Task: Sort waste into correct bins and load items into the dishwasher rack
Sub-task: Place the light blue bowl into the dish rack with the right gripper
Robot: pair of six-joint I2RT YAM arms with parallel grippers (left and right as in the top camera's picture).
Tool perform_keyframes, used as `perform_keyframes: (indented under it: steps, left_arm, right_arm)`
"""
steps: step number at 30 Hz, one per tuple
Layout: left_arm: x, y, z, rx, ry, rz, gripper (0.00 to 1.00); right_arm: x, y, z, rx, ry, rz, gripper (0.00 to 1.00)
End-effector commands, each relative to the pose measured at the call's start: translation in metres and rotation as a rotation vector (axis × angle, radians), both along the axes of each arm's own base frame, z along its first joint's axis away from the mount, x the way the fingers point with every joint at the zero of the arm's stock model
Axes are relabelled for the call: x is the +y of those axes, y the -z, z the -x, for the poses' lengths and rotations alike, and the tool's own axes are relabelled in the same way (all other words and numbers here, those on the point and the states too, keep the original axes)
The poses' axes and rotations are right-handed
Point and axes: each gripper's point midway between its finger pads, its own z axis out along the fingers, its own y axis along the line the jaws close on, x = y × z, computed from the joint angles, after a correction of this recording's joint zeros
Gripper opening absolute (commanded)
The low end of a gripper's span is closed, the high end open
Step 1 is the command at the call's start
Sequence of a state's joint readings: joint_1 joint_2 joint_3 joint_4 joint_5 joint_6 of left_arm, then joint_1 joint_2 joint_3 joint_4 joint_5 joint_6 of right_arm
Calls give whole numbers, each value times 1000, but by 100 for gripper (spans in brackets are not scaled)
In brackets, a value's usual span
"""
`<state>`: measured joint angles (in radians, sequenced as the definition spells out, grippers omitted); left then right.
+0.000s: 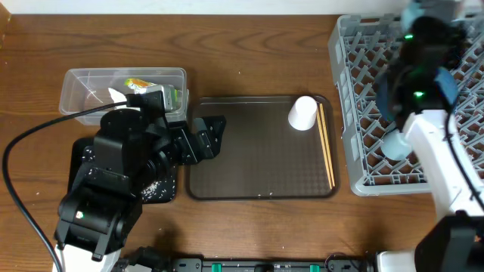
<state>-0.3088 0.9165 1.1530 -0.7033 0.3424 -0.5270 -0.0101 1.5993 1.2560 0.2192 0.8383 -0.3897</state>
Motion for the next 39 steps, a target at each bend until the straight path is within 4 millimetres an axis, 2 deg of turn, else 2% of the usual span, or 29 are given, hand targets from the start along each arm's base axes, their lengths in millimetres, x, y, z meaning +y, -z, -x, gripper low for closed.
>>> perform_keyframes:
  steps: [1, 8, 15, 19, 29, 39]
  left_arm:
    - [-1, -6, -1, -10, 7, 8, 99]
    - [-1, -4, -2, -4, 7, 6, 99]
    - [-2, -3, -3, 1, 7, 5, 99]
    - [-2, -3, -3, 1, 7, 5, 98]
    - [-2, -3, -3, 1, 7, 5, 99]
    - [-2, -3, -3, 1, 7, 5, 99]
  right_arm:
    - [-30, 23, -17, 117, 5, 97, 1]
    - [-103, 63, -29, 253, 135, 283, 1]
    - [-153, 103, -23, 323, 211, 323, 1]
    - [-168, 121, -21, 355, 202, 316, 1]
    - [-208, 124, 5, 373, 278, 300, 1]
    - [-209, 141, 4, 408, 247, 255, 1]
